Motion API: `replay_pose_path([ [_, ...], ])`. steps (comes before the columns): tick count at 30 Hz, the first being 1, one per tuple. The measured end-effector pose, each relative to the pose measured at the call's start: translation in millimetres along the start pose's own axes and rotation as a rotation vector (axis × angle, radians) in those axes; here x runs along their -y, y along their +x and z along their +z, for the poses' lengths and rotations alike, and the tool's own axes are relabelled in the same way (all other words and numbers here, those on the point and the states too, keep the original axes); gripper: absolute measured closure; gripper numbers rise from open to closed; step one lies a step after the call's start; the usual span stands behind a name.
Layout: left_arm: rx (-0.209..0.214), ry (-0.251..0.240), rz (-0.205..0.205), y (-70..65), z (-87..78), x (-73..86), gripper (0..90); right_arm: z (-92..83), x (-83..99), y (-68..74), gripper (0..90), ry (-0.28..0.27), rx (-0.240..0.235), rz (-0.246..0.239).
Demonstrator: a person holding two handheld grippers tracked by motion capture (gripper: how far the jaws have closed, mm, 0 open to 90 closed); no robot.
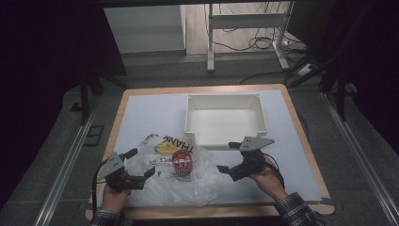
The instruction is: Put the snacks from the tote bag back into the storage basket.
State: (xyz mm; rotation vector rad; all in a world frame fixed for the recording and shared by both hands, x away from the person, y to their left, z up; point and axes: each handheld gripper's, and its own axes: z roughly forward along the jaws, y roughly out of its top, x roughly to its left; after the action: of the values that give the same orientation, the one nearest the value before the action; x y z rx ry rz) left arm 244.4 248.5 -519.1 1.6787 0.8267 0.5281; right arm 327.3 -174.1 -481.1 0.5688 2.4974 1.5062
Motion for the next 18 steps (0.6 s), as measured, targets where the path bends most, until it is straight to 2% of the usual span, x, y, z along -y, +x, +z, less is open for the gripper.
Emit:
replay_pose_path([
  [9, 0.003, -0.001, 0.004, -0.3, 0.3, 0.0, 0.0, 10.8, -3.4, 2.3, 2.3, 0.017, -0.015, -0.023],
  [18, 0.009, -0.013, 0.012, -1.9, -0.6, -0.8, 0.0, 22.5, -10.9, 9.1, 2.2, 0.052, -0.053, -0.056],
])
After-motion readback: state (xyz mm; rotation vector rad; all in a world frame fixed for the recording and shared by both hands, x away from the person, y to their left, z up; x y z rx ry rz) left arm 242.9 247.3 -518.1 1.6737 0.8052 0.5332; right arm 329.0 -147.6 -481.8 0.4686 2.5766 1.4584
